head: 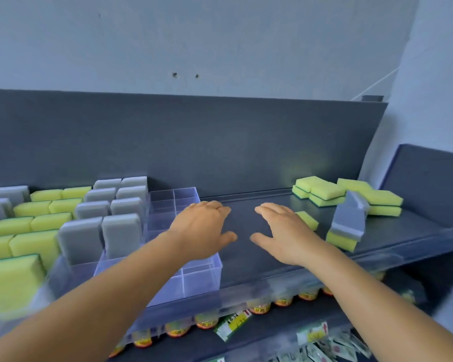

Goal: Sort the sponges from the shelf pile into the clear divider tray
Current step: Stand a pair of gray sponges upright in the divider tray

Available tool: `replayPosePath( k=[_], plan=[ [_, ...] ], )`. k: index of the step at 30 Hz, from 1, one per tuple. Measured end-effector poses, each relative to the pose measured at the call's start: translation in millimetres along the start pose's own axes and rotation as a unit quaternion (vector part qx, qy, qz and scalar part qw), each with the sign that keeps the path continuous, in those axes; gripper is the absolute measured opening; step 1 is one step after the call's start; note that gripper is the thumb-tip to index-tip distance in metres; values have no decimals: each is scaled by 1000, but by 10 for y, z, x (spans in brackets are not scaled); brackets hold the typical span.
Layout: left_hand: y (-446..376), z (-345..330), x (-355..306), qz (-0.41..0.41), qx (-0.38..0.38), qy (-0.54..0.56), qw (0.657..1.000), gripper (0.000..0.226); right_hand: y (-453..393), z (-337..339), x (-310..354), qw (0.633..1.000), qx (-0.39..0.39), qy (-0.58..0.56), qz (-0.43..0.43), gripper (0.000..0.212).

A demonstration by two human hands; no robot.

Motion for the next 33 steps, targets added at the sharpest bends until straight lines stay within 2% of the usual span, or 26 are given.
replayPosePath(
  k=[14,18,21,25,29,33],
  plan=[
    [-1098,-234,-1470,-84,29,20,996,62,219,275,-1703,992,-55,-32,-106,54],
    [-1360,-322,-1651,-66,50,28,996,58,233,280,-2037,987,-55,-61,-140,56],
    [-1481,-390,-1698,-53,70,22,996,58,181,207,-2212,983,-26,-87,-159,59],
    [-1590,-492,-1650,-25,88,19,996,52,58,86,-2286,985,-1,-108,-132,55],
    [-1649,-538,-1561,7,100,45,994,46,-98,42,-2285,985,-23,-144,-94,45],
    [-1710,-495,-1579,6,72,99,992,51,-249,29,-2275,980,-69,-177,-68,38]
  ],
)
Point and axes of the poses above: each hand's wrist, its own y-axis away from the middle knuckle, its own z-axis out of the back of the hand, x = y × z, the point moved 4 cm from there along -y, towards the middle knuckle, and after that the axes turned 8 degrees about x, right-handed, at the moved point
